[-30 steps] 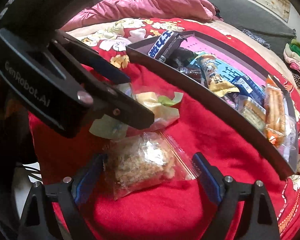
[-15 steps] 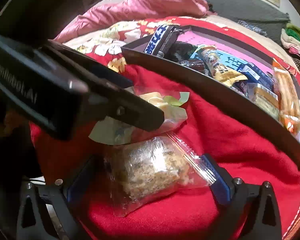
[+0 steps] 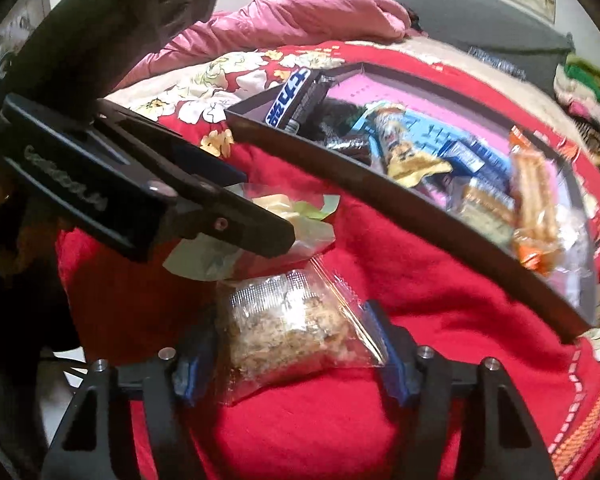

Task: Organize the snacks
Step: 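Grasp the green-labelled pastry bag with the left tool while the right tool grasps the clear cake bag, then carry the pastry bag with the left tool while the right tool carries the cake bag into the tray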

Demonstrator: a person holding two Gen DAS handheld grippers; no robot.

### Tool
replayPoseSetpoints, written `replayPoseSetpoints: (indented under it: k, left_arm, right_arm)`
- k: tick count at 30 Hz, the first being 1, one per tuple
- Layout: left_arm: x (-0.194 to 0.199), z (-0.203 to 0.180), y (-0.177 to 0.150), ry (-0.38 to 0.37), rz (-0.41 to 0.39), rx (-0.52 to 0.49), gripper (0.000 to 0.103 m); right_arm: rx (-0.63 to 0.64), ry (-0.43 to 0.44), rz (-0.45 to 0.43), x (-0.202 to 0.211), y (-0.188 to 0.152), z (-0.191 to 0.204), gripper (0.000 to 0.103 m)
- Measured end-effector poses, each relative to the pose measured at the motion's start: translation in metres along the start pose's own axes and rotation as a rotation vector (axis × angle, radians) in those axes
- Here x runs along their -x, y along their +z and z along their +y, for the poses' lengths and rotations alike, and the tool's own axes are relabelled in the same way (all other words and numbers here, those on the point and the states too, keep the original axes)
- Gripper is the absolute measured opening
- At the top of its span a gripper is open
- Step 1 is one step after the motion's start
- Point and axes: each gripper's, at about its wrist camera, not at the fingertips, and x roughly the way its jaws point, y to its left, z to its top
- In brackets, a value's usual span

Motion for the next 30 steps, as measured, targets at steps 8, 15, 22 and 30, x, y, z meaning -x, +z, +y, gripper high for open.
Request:
replayPoseSetpoints:
  k: [8, 15, 22, 30]
  left_arm:
    - [-0.002, -0.005, 0.000, -0.022, 0.002, -0.009, 0.065]
    - [-0.004, -0.012, -0.002, -0.010, 0.005, -0.024, 0.064]
    - [-0.011, -0.018, -0.005, 0.003, -0.021, -0.019, 0.060]
    - [-0.001, -0.029, 0.000, -0.027, -0.050, -0.042, 0.033]
  right_arm:
    - [-0.184, -0.080, -0.062, 0.033, -0.014, -0.037, 0.064]
    - [-0.215, -0.083, -0.207, 0.063, -0.008, -0.044, 0.064]
    - [-0.246, -0.112, -0.265, 0.071, 0.000, -0.053, 0.064]
    - [-0.272, -0.142, -0.324, 0.082, 0.001, -0.065, 0.064]
